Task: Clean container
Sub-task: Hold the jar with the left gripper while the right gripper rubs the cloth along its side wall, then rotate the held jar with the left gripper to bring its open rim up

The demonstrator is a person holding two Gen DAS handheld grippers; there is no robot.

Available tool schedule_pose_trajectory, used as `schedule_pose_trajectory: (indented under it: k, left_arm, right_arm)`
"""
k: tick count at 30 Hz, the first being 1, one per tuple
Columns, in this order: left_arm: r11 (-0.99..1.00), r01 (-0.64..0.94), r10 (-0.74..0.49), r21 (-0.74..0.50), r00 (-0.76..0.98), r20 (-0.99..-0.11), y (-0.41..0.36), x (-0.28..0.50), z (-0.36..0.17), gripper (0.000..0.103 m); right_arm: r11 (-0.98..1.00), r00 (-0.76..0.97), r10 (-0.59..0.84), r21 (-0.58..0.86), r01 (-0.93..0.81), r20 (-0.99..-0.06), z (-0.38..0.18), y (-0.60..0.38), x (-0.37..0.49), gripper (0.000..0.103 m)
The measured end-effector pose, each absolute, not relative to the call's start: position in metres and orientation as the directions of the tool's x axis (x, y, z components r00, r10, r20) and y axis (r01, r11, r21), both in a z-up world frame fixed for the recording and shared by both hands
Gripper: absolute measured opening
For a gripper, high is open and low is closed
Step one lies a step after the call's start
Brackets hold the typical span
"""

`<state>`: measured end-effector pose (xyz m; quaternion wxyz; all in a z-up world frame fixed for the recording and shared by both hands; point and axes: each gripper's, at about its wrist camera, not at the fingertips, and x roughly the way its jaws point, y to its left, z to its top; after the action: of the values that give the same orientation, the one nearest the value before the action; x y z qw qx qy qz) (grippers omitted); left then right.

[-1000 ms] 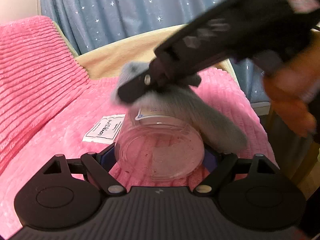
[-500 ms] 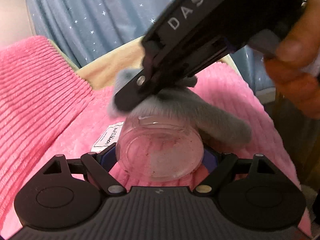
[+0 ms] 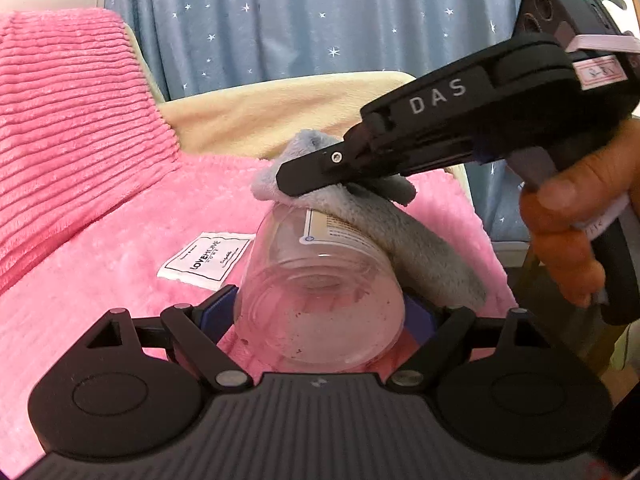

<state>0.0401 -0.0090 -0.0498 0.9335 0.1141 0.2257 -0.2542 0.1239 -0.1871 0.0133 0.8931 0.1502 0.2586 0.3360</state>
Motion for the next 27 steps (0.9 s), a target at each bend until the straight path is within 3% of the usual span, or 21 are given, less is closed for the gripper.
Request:
schedule_pose_trajectory:
  k: [6, 12, 17, 27]
  left_arm:
    - [0.8, 0.526, -0.358, 0.288, 0.804, -0.474, -0.02, 0.035, -0.048, 0.086]
    - [0.799, 0.534, -0.375, 0.278, 0.802, -0.464, -0.021, 0.029, -0.042, 0.086]
    - [0.827, 0.499, -0.379, 0.26, 0.835, -0.398, -0.012, 0.022, -0.019, 0.086]
    - [0.855, 0.472, -0.365, 0.215, 0.842, -0.397, -0.009, 0.039, -0.012, 0.086]
  right_arm:
    - [0.68, 0.559, 0.732, 0.367, -0.635, -0.389, 0.019, -0.164, 0.106, 0.001]
    - [0.773, 0.69, 0.623, 0.426, -0.47, -0.369, 0.017, -0.195, 0.122, 0.001]
    - [0.77, 0.696, 0.62, 0.451, -0.451, -0.362, 0.018, -0.197, 0.119, 0.003]
    - [0.776, 0.703, 0.604, 0.476, -0.413, -0.376, 0.015, -0.194, 0.122, 0.003]
